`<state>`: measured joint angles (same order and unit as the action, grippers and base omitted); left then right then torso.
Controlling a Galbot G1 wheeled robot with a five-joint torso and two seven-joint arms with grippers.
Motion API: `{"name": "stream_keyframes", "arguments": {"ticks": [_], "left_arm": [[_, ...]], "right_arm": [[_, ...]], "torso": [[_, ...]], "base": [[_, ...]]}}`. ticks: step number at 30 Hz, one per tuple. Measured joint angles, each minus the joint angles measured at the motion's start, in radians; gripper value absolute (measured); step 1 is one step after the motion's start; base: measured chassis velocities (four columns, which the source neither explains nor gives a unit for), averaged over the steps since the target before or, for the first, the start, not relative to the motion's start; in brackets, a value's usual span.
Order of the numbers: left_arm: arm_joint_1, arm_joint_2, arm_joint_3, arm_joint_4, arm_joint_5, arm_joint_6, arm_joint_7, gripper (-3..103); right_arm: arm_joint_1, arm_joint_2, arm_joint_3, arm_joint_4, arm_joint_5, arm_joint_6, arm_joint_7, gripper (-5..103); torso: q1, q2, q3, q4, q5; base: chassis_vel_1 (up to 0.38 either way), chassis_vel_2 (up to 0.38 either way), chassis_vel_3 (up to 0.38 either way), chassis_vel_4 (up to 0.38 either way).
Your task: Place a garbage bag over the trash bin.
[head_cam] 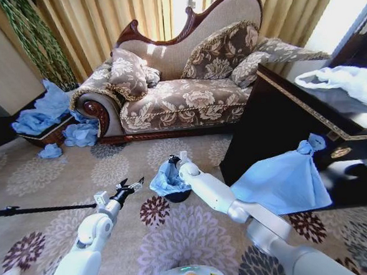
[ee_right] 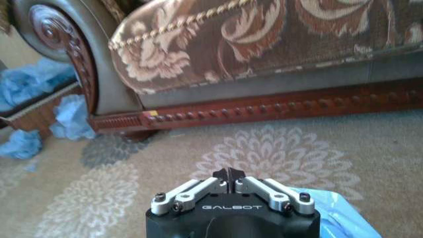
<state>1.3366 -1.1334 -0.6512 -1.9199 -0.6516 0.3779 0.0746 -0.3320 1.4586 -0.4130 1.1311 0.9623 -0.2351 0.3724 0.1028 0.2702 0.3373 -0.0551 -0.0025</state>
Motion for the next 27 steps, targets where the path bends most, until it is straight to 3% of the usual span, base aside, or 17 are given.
{"name": "stream_keyframes", "arguments": {"ticks": [4,9,13,20,27], "left_arm": [[-0.001,0.001,0.004,0.000,-0.001,0.000,0.001,100],[-0.003,0.012,0.003,0.000,-0.007,0.008,-0.003,100],[-0.003,0.024,-0.005,-0.002,-0.020,0.013,-0.009,100],[0.014,0.043,-0.037,-0.023,-0.045,0.022,-0.015,100],[0.018,0.034,-0.041,-0.029,-0.045,0.022,-0.014,100]], "right_arm": [[-0.007,-0.046,-0.032,0.117,0.090,-0.044,0.078,0],[-0.016,-0.049,-0.034,0.139,0.210,-0.190,0.152,0],[-0.004,-0.018,-0.018,0.054,0.228,-0.231,0.143,0],[0.008,0.025,0.027,-0.141,0.207,-0.249,0.069,0],[-0.001,0.059,0.046,-0.227,0.201,-0.255,0.048,0]], "torso": [[0.000,0.000,0.000,0.0003,-0.0001],[0.000,0.000,0.000,0.0001,-0.0001],[0.000,0.000,0.000,0.0003,-0.0001],[0.000,0.000,0.000,0.0002,-0.0001],[0.000,0.000,0.000,0.0002,-0.0002]], "base": [[0.000,0.000,0.000,0.000],[0.000,0.000,0.000,0.000],[0.000,0.000,0.000,0.000],[0.000,0.000,0.000,0.000],[0.000,0.000,0.000,0.000]]}}
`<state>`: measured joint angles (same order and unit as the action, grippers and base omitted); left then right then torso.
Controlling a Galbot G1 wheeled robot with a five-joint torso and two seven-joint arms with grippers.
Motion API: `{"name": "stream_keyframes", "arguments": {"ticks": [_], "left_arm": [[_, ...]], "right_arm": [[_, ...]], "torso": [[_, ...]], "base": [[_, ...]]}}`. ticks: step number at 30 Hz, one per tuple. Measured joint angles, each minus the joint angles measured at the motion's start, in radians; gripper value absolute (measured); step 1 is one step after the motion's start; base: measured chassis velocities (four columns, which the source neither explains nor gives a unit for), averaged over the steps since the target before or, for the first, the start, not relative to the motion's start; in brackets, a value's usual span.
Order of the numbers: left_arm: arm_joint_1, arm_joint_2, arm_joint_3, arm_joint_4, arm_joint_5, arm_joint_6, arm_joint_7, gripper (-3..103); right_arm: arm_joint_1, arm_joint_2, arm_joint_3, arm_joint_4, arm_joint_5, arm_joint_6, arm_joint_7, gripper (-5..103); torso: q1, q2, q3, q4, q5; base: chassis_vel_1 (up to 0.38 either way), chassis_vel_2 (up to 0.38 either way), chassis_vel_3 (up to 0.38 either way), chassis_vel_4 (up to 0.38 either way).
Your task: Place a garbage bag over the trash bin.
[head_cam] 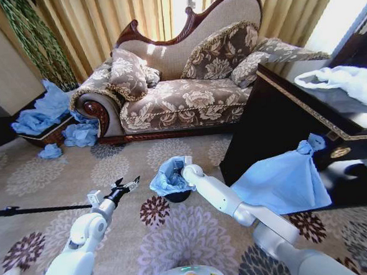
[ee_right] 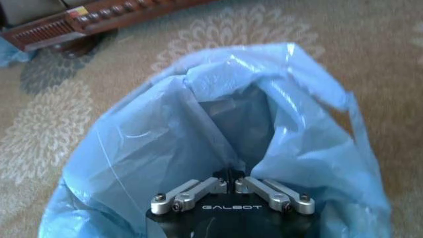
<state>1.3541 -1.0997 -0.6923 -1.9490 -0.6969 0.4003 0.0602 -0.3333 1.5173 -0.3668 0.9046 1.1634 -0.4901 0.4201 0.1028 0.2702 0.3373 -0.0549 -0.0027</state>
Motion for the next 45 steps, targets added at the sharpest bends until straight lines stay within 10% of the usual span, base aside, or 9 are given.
{"name": "stream_keyframes", "arguments": {"ticks": [29,45], "left_arm": [[-0.010,-0.042,0.032,-0.005,0.030,-0.001,0.000,100],[-0.009,-0.046,0.025,-0.003,0.029,-0.003,0.000,100]], "right_arm": [[-0.013,0.054,0.016,-0.005,0.077,-0.098,0.051,0],[0.061,0.092,0.073,-0.200,-0.100,0.114,-0.126,0]], "torso": [[0.000,0.000,0.000,0.0000,0.0001],[0.000,0.000,0.000,-0.0002,0.0001]], "base": [[0.000,0.000,0.000,0.000],[0.000,0.000,0.000,0.000]]}}
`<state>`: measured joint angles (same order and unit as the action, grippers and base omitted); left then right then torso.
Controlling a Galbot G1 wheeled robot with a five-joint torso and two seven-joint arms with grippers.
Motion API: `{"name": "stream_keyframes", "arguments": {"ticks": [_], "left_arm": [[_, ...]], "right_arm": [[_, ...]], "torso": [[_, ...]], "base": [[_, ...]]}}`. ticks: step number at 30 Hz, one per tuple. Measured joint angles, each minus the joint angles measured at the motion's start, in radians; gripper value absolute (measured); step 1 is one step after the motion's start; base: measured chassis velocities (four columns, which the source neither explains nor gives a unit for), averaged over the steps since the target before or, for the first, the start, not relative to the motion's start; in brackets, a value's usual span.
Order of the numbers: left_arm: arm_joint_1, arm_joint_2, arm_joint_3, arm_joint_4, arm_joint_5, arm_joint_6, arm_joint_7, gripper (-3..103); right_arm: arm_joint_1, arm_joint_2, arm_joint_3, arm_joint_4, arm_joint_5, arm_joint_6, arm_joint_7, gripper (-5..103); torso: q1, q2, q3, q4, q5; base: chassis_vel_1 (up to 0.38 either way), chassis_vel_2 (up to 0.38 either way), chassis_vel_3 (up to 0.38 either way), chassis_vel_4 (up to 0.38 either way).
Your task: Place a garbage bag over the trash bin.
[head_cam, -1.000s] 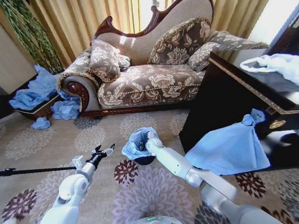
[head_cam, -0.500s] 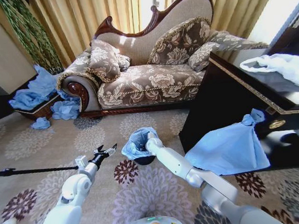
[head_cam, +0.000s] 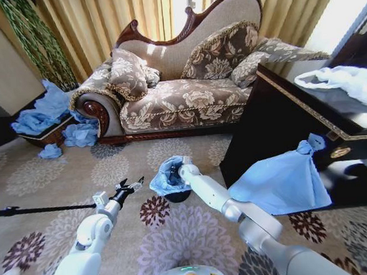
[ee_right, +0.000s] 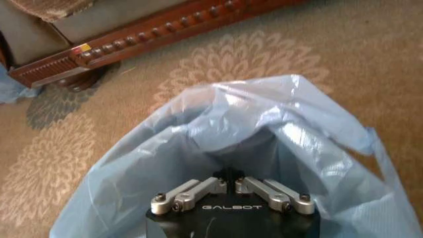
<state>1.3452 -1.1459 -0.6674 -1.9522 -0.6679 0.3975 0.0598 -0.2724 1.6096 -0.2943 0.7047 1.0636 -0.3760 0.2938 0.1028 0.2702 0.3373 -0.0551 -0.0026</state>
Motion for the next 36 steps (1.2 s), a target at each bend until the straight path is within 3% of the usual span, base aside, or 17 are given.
{"name": "stream_keyframes", "arguments": {"ticks": [13,21,27,32,36], "left_arm": [[0.004,0.006,-0.003,0.001,-0.006,-0.006,0.005,100],[0.007,0.017,-0.006,0.007,-0.011,-0.007,0.013,100],[0.006,0.031,-0.014,0.012,-0.025,-0.007,0.016,100],[0.004,0.036,-0.015,0.018,-0.027,-0.010,0.018,100],[0.005,0.038,-0.016,0.022,-0.027,-0.015,0.019,100]], "right_arm": [[-0.037,-0.050,-0.067,0.130,0.046,-0.125,0.112,0],[-0.039,-0.038,-0.048,0.136,0.091,-0.222,0.191,0],[-0.051,-0.026,-0.037,0.125,0.119,-0.299,0.193,0],[-0.060,-0.005,-0.029,0.105,0.110,-0.286,0.163,0],[-0.057,-0.002,-0.026,0.053,0.056,-0.200,0.080,0]], "torso": [[0.000,0.000,0.000,0.0000,0.0000],[0.000,0.000,0.000,0.0002,0.0000],[0.000,0.000,0.000,0.0000,0.0000],[0.000,0.000,0.000,0.0005,0.0001],[0.000,0.000,0.000,0.0001,0.0000]], "base": [[0.000,0.000,0.000,0.000],[0.000,0.000,0.000,0.000],[0.000,0.000,0.000,0.000],[0.000,0.000,0.000,0.000],[0.000,0.000,0.000,0.000]]}}
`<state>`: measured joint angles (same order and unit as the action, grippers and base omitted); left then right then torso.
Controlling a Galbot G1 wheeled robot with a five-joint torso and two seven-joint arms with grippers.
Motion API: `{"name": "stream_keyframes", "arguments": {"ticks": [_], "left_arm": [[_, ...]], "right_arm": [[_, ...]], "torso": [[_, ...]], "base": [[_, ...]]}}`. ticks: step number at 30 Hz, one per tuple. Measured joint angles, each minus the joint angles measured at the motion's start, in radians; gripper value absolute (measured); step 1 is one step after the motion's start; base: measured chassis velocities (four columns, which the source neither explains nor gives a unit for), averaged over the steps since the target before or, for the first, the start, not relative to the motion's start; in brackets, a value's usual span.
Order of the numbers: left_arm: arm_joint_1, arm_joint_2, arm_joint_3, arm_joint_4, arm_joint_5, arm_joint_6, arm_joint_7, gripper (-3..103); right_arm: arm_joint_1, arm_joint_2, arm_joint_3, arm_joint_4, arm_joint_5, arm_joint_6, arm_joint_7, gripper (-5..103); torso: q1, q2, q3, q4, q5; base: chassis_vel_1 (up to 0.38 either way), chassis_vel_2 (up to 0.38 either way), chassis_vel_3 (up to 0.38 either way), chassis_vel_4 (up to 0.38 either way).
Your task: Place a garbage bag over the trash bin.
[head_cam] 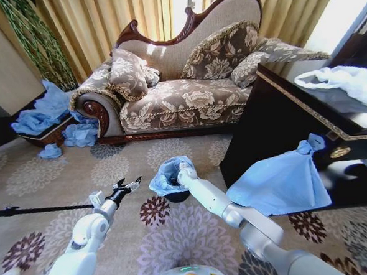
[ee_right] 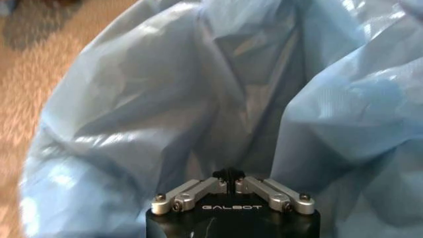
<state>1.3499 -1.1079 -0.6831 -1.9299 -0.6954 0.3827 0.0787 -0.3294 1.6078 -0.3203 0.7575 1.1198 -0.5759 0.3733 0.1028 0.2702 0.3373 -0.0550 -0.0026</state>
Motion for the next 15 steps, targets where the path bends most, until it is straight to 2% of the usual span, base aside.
{"name": "stream_keyframes", "arguments": {"ticks": [5,9,13,15], "left_arm": [[0.003,0.001,-0.004,0.000,0.000,-0.002,0.002,100],[0.003,0.000,-0.006,-0.001,-0.001,-0.002,0.002,100],[0.004,-0.001,-0.006,-0.007,-0.001,-0.002,0.002,100],[0.005,-0.001,-0.006,-0.008,-0.001,-0.002,0.002,100]], "right_arm": [[0.027,0.001,0.003,-0.078,-0.070,0.101,-0.117,0],[0.040,0.002,0.021,-0.120,-0.092,0.157,-0.154,0],[0.050,0.002,0.046,-0.176,-0.147,0.259,-0.202,0],[0.049,0.002,0.046,-0.178,-0.150,0.272,-0.202,0]], "torso": [[0.000,0.000,0.000,0.0001,0.0000],[0.000,0.000,0.000,0.0002,0.0000],[0.000,0.000,0.000,0.0001,0.0001],[0.000,0.000,0.000,0.0003,0.0001]], "base": [[0.000,0.000,0.000,0.000],[0.000,0.000,0.000,0.000],[0.000,0.000,0.000,0.000],[0.000,0.000,0.000,0.000]]}}
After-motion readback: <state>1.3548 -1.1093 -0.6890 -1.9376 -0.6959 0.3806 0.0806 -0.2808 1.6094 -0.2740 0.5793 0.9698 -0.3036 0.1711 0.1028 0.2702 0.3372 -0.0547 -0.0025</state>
